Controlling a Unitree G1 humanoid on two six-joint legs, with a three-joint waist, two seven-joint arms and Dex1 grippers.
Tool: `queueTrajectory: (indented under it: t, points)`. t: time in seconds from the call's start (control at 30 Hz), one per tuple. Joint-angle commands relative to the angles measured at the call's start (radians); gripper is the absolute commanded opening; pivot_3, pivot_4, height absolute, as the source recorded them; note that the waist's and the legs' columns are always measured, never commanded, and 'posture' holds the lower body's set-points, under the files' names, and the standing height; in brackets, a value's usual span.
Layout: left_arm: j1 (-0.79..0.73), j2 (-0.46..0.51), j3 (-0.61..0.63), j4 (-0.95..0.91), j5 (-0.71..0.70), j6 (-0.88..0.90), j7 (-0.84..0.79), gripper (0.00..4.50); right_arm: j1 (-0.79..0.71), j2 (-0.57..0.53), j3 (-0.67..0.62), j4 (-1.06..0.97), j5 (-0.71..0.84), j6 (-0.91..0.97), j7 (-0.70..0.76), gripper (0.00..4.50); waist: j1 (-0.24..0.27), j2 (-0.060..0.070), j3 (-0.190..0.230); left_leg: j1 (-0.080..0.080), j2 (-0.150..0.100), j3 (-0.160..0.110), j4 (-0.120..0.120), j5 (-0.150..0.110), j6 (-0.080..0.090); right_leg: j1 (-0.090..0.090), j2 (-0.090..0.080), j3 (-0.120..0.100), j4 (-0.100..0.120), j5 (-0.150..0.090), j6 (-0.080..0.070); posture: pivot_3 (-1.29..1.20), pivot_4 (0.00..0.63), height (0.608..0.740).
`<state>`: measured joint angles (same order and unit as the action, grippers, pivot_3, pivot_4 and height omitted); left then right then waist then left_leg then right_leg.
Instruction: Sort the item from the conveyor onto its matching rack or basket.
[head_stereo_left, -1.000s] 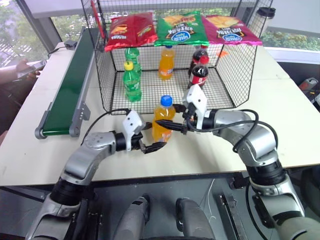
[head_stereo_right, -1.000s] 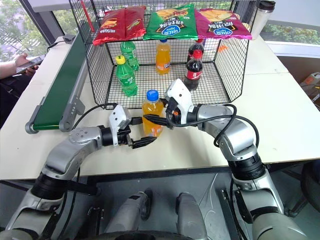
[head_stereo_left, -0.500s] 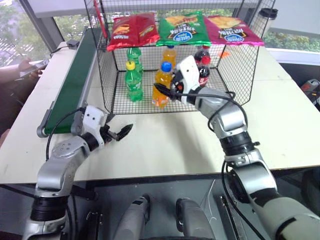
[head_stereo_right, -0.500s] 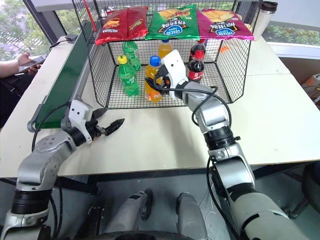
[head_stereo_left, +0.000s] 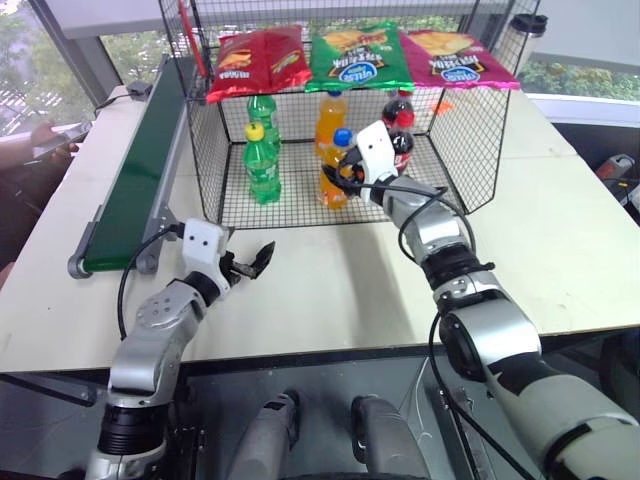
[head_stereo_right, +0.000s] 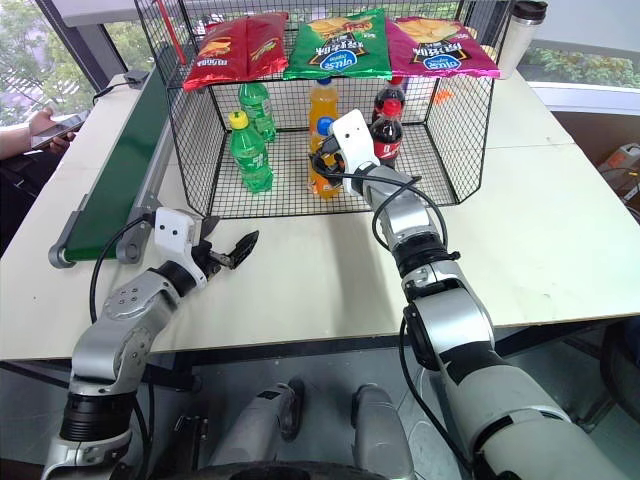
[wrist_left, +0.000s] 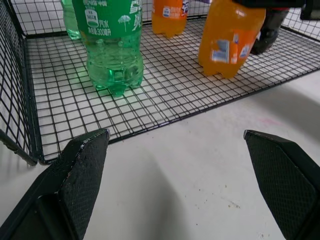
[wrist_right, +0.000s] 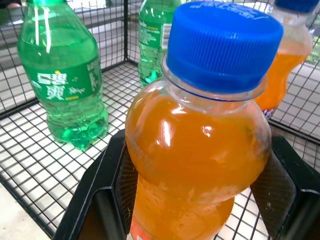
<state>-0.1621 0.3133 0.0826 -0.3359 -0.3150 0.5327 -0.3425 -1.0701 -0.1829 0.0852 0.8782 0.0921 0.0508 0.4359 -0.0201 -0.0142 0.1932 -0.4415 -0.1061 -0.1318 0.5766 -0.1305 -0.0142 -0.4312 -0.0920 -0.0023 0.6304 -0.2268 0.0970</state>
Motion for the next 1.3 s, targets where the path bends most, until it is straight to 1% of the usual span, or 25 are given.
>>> queueTrajectory:
  t: [0.03,0.07,0.1,0.13,0.4,0.57,0.77,0.8,0.9,0.97,1.03,1.13,1.3]
  points:
    - [-0.005,-0.015,-0.007,-0.047,-0.002,-0.017,0.013,4.49,-0.045,0.008,-0.034,-0.006,0.009,-0.056,0.025,2.97,0.000,0.000,0.000,0.000,0.000,0.000,0.000,0.000,0.000,0.000,0.000,0.000,0.000,0.000,0.000,0.00,0.150,0.739]
    - [-0.004,-0.019,-0.011,-0.048,-0.001,-0.017,0.013,4.50,-0.045,0.009,-0.038,-0.007,0.010,-0.058,0.028,3.49,0.000,0.000,0.000,0.000,0.000,0.000,0.000,0.000,0.000,0.000,0.000,0.000,0.000,0.000,0.000,0.00,0.150,0.739]
    - [-0.003,-0.021,-0.013,-0.048,-0.001,-0.017,0.013,4.50,-0.045,0.010,-0.042,-0.010,0.009,-0.057,0.027,3.90,0.001,0.000,0.000,0.000,0.000,0.000,0.000,0.000,0.000,0.000,0.000,0.000,0.000,0.000,0.000,0.00,0.150,0.739]
    - [-0.003,-0.022,-0.014,-0.046,-0.001,-0.017,0.013,4.50,-0.045,0.011,-0.046,-0.014,0.008,-0.053,0.024,4.44,0.001,0.000,0.000,0.000,0.000,0.000,0.000,0.000,0.000,0.000,0.000,0.000,0.000,0.000,0.000,0.00,0.150,0.739]
    - [0.002,-0.022,-0.022,-0.044,-0.001,-0.020,0.011,4.50,-0.029,-0.005,-0.046,-0.091,-0.005,-0.017,0.036,4.48,0.001,0.000,0.000,0.001,0.000,0.000,0.000,0.000,0.000,0.001,0.000,0.000,0.000,0.000,0.000,0.00,0.150,0.739]
    - [0.003,-0.026,-0.032,-0.044,-0.001,-0.021,0.010,4.50,0.021,-0.071,-0.036,-0.233,-0.004,0.068,0.110,4.48,0.007,0.000,0.000,0.001,0.000,0.000,0.000,0.000,-0.001,0.001,0.000,0.000,0.000,0.000,0.000,0.00,0.150,0.739]
    - [0.008,-0.022,-0.046,-0.041,-0.002,-0.024,-0.009,4.50,0.147,-0.179,-0.001,-0.520,0.020,0.255,0.257,4.48,0.006,0.000,0.000,0.001,0.000,0.000,0.001,-0.001,-0.001,0.001,0.000,0.000,0.000,-0.001,-0.001,0.00,0.150,0.739]
    - [0.010,-0.016,-0.049,-0.039,-0.001,-0.025,-0.018,4.50,0.178,-0.209,0.011,-0.580,0.029,0.298,0.300,4.48,0.007,0.000,0.000,0.001,0.000,0.000,0.001,-0.001,-0.001,0.001,0.000,0.000,0.000,-0.001,-0.002,0.00,0.150,0.739]
    - [0.021,0.010,-0.065,-0.032,0.012,-0.039,-0.050,4.50,0.302,-0.298,0.054,-0.771,0.080,0.425,0.438,4.48,0.008,0.000,0.000,0.001,0.000,0.000,0.001,-0.001,-0.001,0.001,-0.001,0.000,0.000,-0.002,-0.003,0.00,0.150,0.739]
    - [0.026,0.012,-0.070,-0.040,-0.011,-0.036,-0.074,4.50,0.395,-0.344,0.086,-0.870,0.090,0.460,0.483,4.48,0.008,0.000,0.000,0.001,0.000,0.000,0.001,-0.001,-0.001,0.002,-0.001,0.000,0.000,-0.002,-0.003,0.00,0.150,0.739]
    - [0.032,0.020,-0.079,-0.049,-0.019,-0.031,-0.092,4.50,0.470,-0.365,0.098,-0.956,0.114,0.505,0.503,4.48,0.008,0.000,0.000,0.001,0.000,0.000,0.001,-0.001,-0.001,0.002,-0.004,0.000,-0.001,-0.003,-0.003,0.00,0.150,0.739]
    - [0.043,0.030,-0.089,-0.050,-0.009,-0.033,-0.109,4.50,0.534,-0.369,0.093,-1.043,0.155,0.560,0.513,4.48,0.003,0.000,0.000,0.001,0.000,0.001,0.001,-0.001,-0.002,0.002,-0.004,0.000,-0.001,-0.003,-0.004,0.00,0.150,0.739]
    - [0.060,0.054,-0.114,-0.051,-0.004,-0.029,-0.148,4.50,0.580,-0.359,0.099,-1.068,0.150,0.578,0.484,4.48,0.008,0.000,-0.001,0.001,0.000,0.000,0.002,-0.001,-0.002,0.003,-0.005,0.000,-0.001,-0.004,-0.002,0.00,0.150,0.739]
